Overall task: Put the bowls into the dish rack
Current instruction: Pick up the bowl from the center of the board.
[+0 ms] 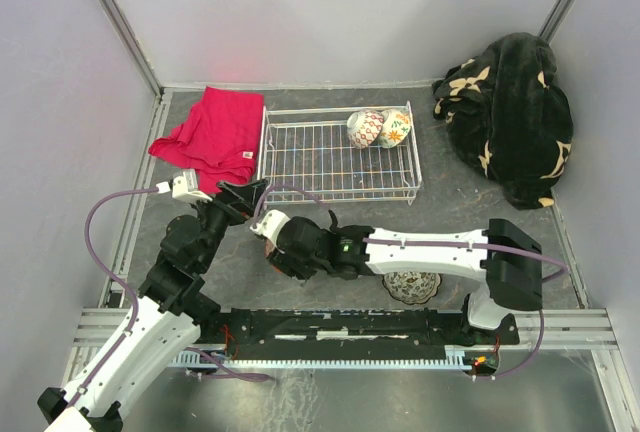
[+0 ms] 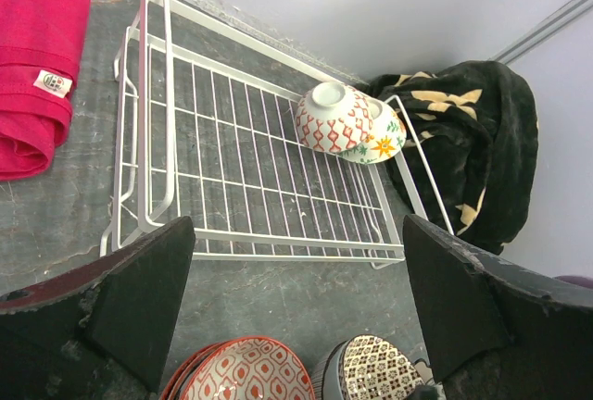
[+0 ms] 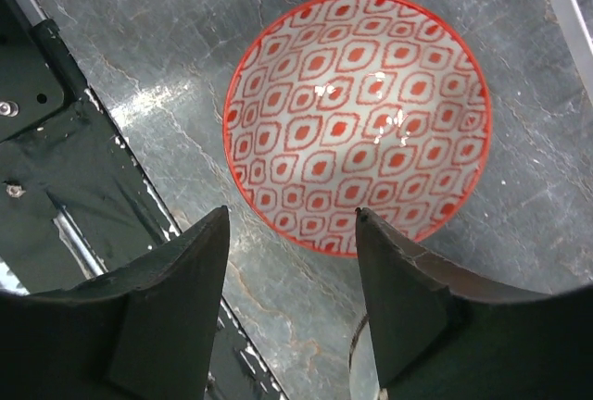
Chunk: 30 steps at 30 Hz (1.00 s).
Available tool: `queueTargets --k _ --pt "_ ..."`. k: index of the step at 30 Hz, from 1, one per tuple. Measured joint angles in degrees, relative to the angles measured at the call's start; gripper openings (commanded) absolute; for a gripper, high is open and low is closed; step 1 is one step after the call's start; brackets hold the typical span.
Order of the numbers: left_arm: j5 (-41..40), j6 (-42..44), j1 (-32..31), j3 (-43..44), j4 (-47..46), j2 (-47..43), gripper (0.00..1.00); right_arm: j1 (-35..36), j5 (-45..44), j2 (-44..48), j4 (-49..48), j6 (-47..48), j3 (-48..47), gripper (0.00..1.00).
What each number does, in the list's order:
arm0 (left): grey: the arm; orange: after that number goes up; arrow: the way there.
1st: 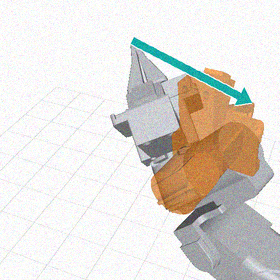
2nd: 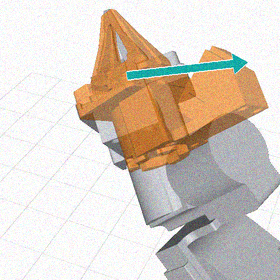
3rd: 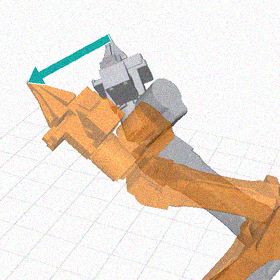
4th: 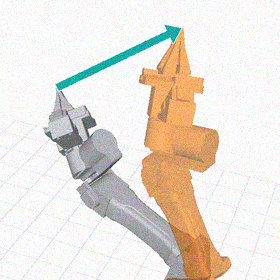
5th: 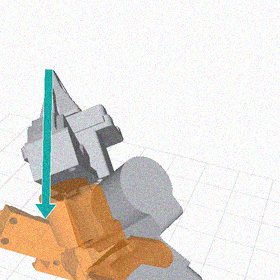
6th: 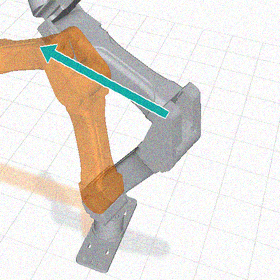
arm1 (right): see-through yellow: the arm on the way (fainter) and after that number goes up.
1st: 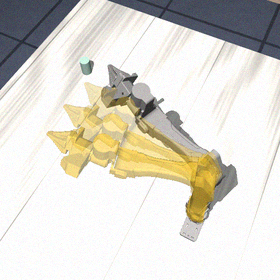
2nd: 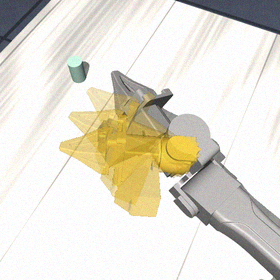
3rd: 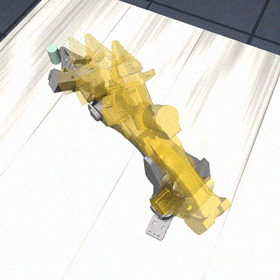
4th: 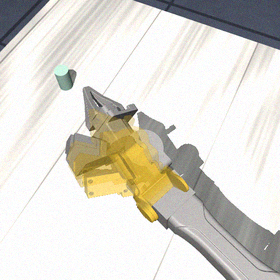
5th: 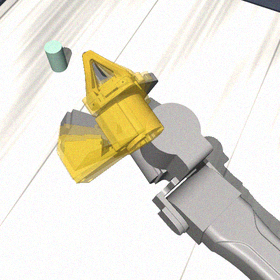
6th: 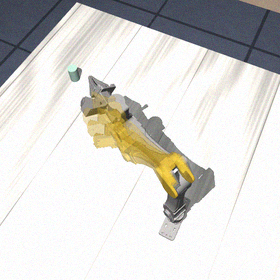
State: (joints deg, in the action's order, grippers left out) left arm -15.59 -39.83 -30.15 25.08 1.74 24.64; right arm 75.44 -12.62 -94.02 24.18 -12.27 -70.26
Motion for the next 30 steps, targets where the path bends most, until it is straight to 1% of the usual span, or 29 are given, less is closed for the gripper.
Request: queueTargets --k 7,13,18,21,23,27,30 --pt "-0.33 0.0 -0.22 0.0 0.09 -0.02 0.99 1.53 -0.09 -4.15 -3.06 0.98 0.0 0.59" --pt "-0.72 0.0 -0.2 0.0 0.85 -0.02 0.99 2.34 -0.15 -7.21 -3.69 1.22 -1.07 0.46" --pt "-0.83 -0.02 -0.2 0.0 1.2 -0.02 0.99 2.69 -0.35 -7.34 -3.72 1.66 -1.86 0.29" --pt "-0.83 0.0 -0.2 0.0 1.2 -0.02 0.99 2.84 -0.57 -7.34 -3.82 1.7 -1.95 0.24" --pt "-0.83 0.0 -0.2 -0.02 1.2 -0.02 0.99 2.91 -0.61 -7.34 -3.82 1.68 -1.95 0.23" --pt "-0.83 0.0 -0.22 0.0 1.2 -0.02 0.99 3.17 -0.96 -7.34 -3.8 1.7 -1.97 0.26" --pt "-0.83 0.0 -0.22 0.0 1.2 -0.02 0.99 3.39 -1.51 -7.48 -3.58 1.81 -2.21 0.3"
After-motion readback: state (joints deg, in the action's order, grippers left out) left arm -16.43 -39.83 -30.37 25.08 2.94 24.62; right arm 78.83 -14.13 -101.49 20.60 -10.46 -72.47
